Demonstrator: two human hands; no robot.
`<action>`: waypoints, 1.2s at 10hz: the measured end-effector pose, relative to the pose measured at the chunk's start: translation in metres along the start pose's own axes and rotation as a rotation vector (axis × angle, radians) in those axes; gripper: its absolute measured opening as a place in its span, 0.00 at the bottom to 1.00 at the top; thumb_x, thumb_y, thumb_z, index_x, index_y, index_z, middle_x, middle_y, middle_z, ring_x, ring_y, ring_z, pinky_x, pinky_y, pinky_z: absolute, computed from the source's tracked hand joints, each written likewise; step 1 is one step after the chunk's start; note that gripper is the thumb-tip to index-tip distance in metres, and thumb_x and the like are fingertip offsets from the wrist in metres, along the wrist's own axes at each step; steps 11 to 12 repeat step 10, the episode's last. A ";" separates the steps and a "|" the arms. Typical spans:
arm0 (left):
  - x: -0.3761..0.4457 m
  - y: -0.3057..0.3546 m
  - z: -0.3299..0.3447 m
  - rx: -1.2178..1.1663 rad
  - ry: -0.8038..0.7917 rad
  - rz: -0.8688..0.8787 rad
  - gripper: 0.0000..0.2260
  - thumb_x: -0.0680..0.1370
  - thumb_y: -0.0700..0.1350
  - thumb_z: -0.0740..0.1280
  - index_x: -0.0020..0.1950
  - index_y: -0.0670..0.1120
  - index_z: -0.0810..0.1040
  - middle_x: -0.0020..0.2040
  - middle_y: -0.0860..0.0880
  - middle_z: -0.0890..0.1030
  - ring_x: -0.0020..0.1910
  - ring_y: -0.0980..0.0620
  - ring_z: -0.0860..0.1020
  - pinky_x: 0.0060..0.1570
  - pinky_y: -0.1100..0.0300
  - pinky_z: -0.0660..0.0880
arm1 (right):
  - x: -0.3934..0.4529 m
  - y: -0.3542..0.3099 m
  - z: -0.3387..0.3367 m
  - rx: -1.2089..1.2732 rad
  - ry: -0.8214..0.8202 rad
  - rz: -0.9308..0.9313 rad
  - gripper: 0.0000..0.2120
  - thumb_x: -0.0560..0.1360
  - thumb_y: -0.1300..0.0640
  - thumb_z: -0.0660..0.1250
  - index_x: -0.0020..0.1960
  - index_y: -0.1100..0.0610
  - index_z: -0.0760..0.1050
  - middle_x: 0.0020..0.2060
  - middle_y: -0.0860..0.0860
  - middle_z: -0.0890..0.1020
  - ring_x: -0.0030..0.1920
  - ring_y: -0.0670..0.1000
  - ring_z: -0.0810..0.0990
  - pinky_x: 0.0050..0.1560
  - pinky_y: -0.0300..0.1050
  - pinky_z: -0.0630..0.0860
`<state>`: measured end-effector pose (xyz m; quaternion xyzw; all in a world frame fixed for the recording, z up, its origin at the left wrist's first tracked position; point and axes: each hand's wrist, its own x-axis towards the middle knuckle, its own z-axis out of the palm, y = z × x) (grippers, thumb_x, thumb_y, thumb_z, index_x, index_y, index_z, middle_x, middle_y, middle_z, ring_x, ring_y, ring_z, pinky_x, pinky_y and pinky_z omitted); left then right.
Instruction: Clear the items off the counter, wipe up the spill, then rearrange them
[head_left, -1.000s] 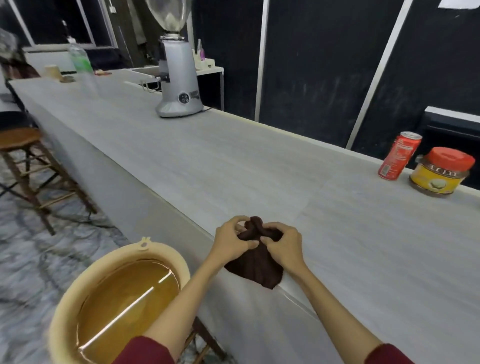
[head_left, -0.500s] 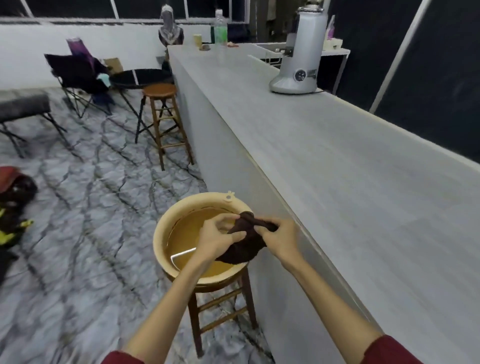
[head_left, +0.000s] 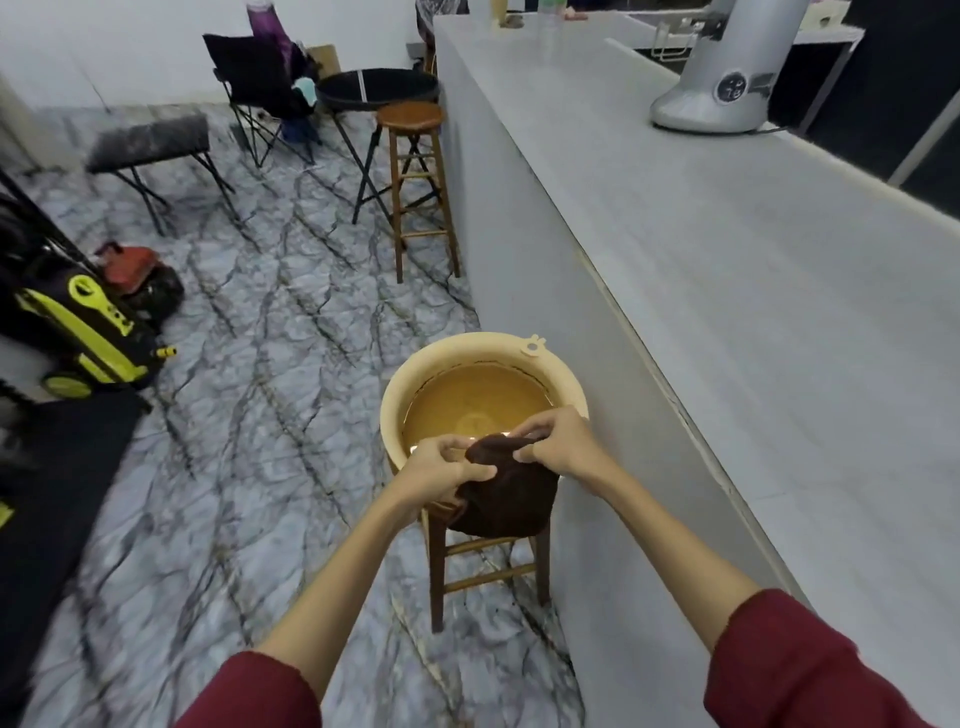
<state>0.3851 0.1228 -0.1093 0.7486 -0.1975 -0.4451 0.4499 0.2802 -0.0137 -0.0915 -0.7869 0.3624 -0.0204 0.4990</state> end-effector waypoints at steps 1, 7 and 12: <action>0.016 -0.011 -0.001 0.152 0.050 0.027 0.15 0.67 0.43 0.75 0.49 0.48 0.75 0.44 0.52 0.75 0.47 0.49 0.78 0.40 0.56 0.78 | 0.008 0.003 0.008 -0.049 -0.014 -0.007 0.11 0.68 0.67 0.71 0.49 0.59 0.82 0.47 0.57 0.83 0.47 0.51 0.78 0.44 0.39 0.74; 0.050 -0.009 -0.019 0.863 -0.007 0.040 0.18 0.70 0.48 0.72 0.58 0.48 0.75 0.52 0.47 0.78 0.48 0.49 0.75 0.46 0.56 0.74 | 0.032 0.032 0.020 -0.234 -0.021 -0.147 0.06 0.67 0.63 0.73 0.43 0.59 0.77 0.41 0.49 0.77 0.46 0.48 0.74 0.46 0.37 0.68; 0.026 -0.022 -0.019 0.867 0.210 0.203 0.13 0.73 0.50 0.69 0.57 0.50 0.76 0.54 0.51 0.76 0.49 0.53 0.76 0.44 0.58 0.74 | 0.012 0.040 0.013 -0.306 0.223 -0.142 0.05 0.69 0.55 0.72 0.43 0.54 0.79 0.55 0.48 0.74 0.62 0.48 0.65 0.58 0.39 0.63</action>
